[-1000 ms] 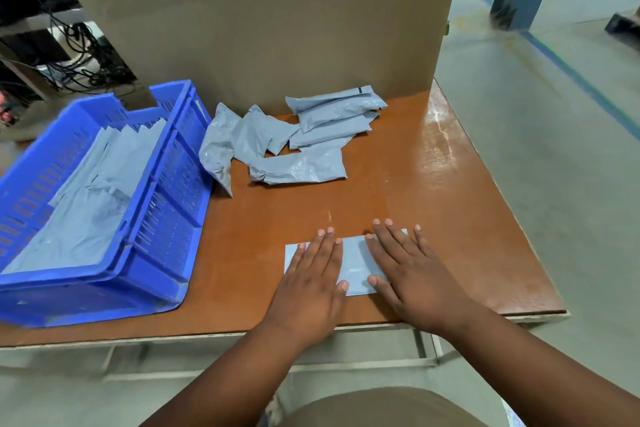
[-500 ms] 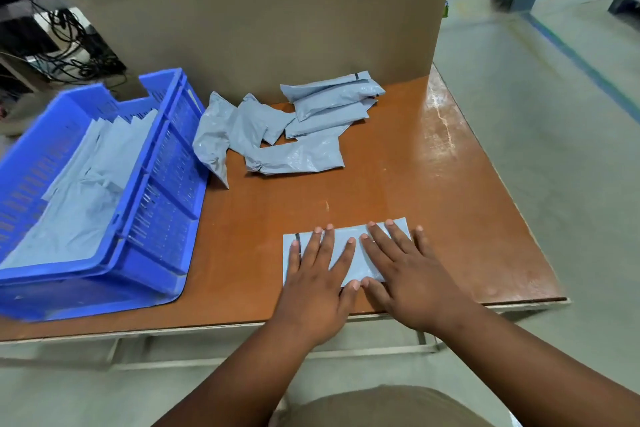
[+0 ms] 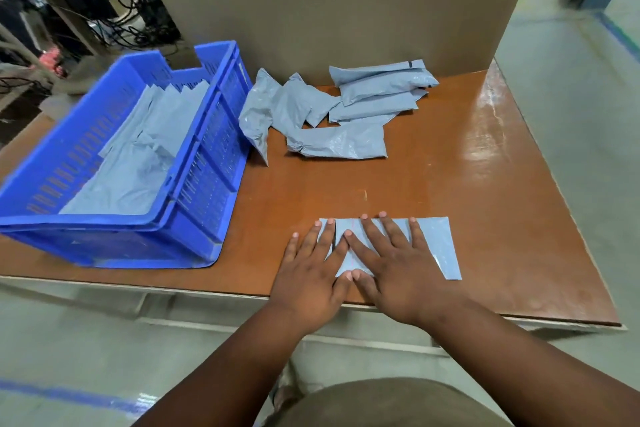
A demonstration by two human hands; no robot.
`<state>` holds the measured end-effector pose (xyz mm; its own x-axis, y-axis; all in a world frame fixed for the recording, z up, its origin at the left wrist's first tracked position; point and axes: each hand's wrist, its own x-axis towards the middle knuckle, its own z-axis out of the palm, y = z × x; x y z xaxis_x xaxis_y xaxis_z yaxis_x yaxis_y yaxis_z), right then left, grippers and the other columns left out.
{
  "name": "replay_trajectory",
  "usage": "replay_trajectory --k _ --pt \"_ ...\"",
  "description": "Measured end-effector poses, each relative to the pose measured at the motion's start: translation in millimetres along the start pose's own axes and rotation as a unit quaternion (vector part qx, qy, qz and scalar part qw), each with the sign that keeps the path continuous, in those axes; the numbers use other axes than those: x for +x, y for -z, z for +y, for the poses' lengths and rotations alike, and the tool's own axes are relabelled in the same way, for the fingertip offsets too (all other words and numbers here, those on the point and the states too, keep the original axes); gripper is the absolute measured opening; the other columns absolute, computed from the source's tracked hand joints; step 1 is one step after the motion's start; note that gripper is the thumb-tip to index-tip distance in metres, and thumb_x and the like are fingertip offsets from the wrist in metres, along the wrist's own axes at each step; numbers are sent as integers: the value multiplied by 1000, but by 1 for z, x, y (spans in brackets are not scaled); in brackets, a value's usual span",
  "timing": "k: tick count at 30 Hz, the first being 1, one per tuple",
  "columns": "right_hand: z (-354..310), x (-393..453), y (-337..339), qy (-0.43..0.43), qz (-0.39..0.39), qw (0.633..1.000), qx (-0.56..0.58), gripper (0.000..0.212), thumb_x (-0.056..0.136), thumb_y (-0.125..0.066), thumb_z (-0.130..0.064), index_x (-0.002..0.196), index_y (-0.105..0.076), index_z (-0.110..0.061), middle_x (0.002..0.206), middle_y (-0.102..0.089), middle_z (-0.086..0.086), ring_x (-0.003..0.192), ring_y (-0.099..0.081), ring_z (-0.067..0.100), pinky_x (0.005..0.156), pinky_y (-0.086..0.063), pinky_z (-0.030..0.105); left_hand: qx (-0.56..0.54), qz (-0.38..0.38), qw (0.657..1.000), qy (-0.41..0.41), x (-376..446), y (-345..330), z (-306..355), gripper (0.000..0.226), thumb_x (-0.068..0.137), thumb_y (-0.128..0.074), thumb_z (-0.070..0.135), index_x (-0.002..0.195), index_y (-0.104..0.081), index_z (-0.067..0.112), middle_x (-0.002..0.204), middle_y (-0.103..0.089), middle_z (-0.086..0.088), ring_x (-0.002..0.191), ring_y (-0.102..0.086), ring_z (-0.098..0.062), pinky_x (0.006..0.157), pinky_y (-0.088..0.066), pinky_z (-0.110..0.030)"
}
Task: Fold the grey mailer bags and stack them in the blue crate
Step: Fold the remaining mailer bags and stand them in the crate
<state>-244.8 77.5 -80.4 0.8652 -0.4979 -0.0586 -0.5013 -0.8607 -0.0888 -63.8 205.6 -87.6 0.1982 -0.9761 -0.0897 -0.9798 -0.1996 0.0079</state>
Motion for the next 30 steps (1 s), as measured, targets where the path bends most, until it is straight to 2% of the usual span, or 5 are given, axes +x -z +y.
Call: replay_trajectory --k 6,10,17,22,30 --pt "3 -3 7 -22 2 1000 21 74 106 -21 -66 169 -22 -28 178 -1 7 165 -2 31 127 1 65 -9 14 1000 6 -4 8 7 70 106 -26 52 170 -16 23 179 1 -4 164 9 -25 129 -11 -61" --pt "12 -14 8 -33 -1 999 19 72 107 -19 -62 170 -19 -26 178 1 7 165 1 28 130 -2 61 -45 53 996 -61 5 16 34 72 104 -30 39 170 -12 15 179 6 -3 164 12 -18 133 -5 -50" --pt "46 -53 6 -112 1 993 34 76 105 -10 -72 171 -6 -33 179 6 -2 165 5 22 131 -5 55 -13 -2 999 -35 3 1 14 79 106 -15 61 171 3 20 177 16 2 162 19 -14 133 2 -49" --pt "65 -64 17 -187 0 980 62 82 101 1 -74 169 9 -29 178 11 -1 164 13 22 132 4 52 -39 11 999 35 -4 11 -18 75 106 -12 54 169 -20 16 178 -3 -1 165 -1 -21 132 -13 -54" --pt "34 -28 3 -72 27 994 76 69 108 -27 -55 167 -29 -20 175 -22 6 163 -17 24 127 -24 58 -59 -6 994 -95 40 16 46 70 110 -16 52 171 -6 19 178 8 4 162 16 -10 132 -11 -48"
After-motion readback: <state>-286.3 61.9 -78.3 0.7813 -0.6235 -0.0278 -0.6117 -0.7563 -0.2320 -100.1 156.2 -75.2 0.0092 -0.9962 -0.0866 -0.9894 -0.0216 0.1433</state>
